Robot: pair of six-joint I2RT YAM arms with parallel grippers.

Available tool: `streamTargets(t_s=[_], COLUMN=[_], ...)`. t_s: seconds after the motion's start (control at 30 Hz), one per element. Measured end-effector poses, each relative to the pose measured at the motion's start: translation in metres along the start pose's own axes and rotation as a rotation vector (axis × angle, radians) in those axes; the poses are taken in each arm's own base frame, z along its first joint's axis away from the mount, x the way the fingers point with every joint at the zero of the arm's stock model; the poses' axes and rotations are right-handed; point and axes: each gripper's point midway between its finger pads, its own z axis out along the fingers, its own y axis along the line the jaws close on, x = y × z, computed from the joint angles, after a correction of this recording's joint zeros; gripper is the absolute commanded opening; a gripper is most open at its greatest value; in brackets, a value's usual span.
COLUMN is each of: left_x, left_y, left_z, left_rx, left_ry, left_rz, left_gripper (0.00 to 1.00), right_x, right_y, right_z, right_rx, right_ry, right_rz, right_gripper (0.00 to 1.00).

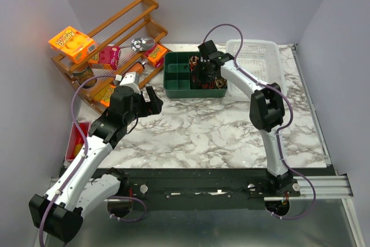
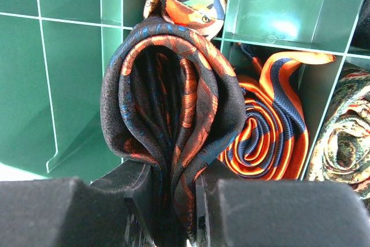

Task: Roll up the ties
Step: Place the tie in the storage box.

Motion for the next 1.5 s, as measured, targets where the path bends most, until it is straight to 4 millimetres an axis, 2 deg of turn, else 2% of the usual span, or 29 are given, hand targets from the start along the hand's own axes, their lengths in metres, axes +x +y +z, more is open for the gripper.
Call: streamTargets(t_s=[0.4,0.57,0.77,0.97,1.23,1.5], left_x=[0.004,0.005,0.008,0.014,0.02,0.024], left_y=[0.001,0.001,0.003,0.004,0.007,0.009], left_z=[0.001,0.001,0.002,0.004,0.005,0.006], left_rx=[0.003,0.003,0.001,0.001,-0.004,-0.007], left_ry=[0.006,0.007,0.012,0.027,0.039,0.045], left_rz=[0.002,0.004,0.004,0.004,0.005,0.005], left_gripper=[0.99,0.99,0.99,0.99,0.99,0.99], right_x=[0.004,0.013,0.028,0.029,0.03,0.033], right_y=[0.004,0.004,0.0,0.0,0.005,0.006], right_z=[0.004,0.007,-0.001,-0.002,0.016,0.022], right_rx=[0.01,0.016,0.022,0.026,0.033,0.036], right_ry=[0.011,0.027,0.054,0.07,0.121,0.132], right_rz=[-0.016,-0.047,-0.103,-0.125,-0.132,-0.134], right_gripper=[0.01,0.01,0.01,0.01,0.01,0.01])
